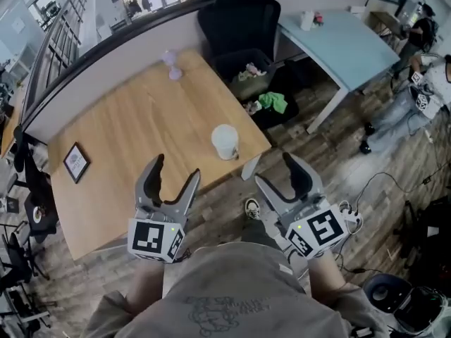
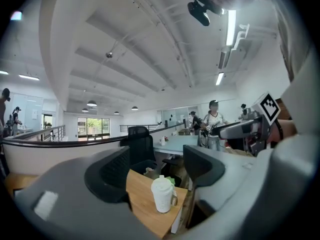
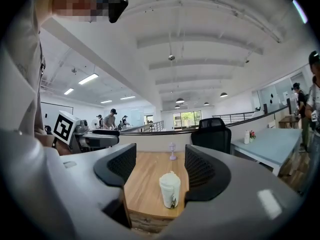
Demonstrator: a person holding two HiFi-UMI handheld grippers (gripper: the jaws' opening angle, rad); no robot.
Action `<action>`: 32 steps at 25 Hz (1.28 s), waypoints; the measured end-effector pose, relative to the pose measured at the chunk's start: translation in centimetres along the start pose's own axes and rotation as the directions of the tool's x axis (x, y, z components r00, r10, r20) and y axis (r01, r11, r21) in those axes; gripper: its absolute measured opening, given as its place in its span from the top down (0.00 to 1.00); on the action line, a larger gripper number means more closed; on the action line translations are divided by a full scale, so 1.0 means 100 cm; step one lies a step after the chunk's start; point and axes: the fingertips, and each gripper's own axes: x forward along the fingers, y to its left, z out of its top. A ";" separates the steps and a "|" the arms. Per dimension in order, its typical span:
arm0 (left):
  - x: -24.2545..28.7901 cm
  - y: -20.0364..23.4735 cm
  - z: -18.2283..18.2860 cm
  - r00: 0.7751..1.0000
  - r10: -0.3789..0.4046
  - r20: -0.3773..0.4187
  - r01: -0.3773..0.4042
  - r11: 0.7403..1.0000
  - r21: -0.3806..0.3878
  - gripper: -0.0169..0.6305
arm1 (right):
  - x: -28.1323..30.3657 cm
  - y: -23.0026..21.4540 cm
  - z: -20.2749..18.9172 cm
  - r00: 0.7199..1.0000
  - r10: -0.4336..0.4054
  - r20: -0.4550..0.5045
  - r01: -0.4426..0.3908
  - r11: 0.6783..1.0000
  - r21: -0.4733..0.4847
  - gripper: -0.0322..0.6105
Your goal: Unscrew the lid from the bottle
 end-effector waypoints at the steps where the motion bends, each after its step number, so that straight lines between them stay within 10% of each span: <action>1: 0.012 0.003 0.001 1.000 0.014 -0.005 -0.014 1.000 -0.006 0.46 | 0.010 -0.012 0.003 1.000 0.017 -0.008 -0.018 1.000 -0.004 0.49; 20: 0.124 0.038 -0.014 0.964 0.258 -0.065 -0.260 0.965 -0.037 0.46 | 0.160 -0.120 0.005 0.912 0.394 -0.113 -0.399 0.916 -0.028 0.49; 32: 0.122 0.041 -0.051 0.969 0.198 -0.145 -0.202 0.979 -0.012 0.42 | 0.190 -0.105 -0.007 0.883 0.446 -0.147 -0.448 0.894 0.022 0.49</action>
